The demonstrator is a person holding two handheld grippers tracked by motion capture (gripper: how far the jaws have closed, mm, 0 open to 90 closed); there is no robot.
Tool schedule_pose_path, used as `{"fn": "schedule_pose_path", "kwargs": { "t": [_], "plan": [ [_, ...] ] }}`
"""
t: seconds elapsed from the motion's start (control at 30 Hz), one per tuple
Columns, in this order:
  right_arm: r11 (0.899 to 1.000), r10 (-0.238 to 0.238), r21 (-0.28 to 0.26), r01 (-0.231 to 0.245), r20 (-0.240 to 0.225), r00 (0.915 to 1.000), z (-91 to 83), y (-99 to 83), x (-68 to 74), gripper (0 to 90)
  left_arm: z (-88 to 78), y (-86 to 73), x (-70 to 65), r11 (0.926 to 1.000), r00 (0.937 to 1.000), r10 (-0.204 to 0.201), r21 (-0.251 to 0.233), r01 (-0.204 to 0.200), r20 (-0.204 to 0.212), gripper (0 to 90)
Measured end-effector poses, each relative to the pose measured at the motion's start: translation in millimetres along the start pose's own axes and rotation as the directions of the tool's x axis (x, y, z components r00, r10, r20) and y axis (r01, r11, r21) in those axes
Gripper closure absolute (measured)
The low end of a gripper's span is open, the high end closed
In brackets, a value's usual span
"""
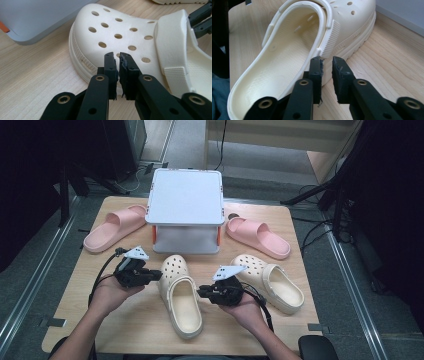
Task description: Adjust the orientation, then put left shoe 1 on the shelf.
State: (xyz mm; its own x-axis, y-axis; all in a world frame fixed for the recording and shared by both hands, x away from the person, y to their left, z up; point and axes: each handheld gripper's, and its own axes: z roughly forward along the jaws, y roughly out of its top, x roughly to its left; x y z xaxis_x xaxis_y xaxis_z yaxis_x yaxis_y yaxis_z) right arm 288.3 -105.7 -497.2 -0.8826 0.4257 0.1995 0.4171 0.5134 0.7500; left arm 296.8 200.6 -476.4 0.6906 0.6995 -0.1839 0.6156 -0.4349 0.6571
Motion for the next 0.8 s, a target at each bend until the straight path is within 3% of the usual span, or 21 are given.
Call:
{"fn": "schedule_pose_path", "kwargs": {
  "t": [0.23,0.33,0.8],
  "plan": [
    [1.000,0.004,0.006,-0.004,-0.006,1.0000,4.5,0.4,-0.2,83.4,11.2,-1.3,0.2,0.9995,0.9998,0.022,0.025,-0.022,-0.002,83.8],
    [1.000,0.001,0.010,-0.001,-0.004,1.0000,6.4,0.7,0.9,83.9,11.3,-0.6,1.4,1.0000,1.0000,-0.003,-0.008,0.003,0.004,84.2],
    [1.000,-0.014,0.018,0.014,-0.008,0.9999,20.9,2.0,15.1,81.1,13.4,1.0,11.0,0.9984,0.9991,-0.042,-0.037,0.042,-0.002,84.0]
  ]
}}
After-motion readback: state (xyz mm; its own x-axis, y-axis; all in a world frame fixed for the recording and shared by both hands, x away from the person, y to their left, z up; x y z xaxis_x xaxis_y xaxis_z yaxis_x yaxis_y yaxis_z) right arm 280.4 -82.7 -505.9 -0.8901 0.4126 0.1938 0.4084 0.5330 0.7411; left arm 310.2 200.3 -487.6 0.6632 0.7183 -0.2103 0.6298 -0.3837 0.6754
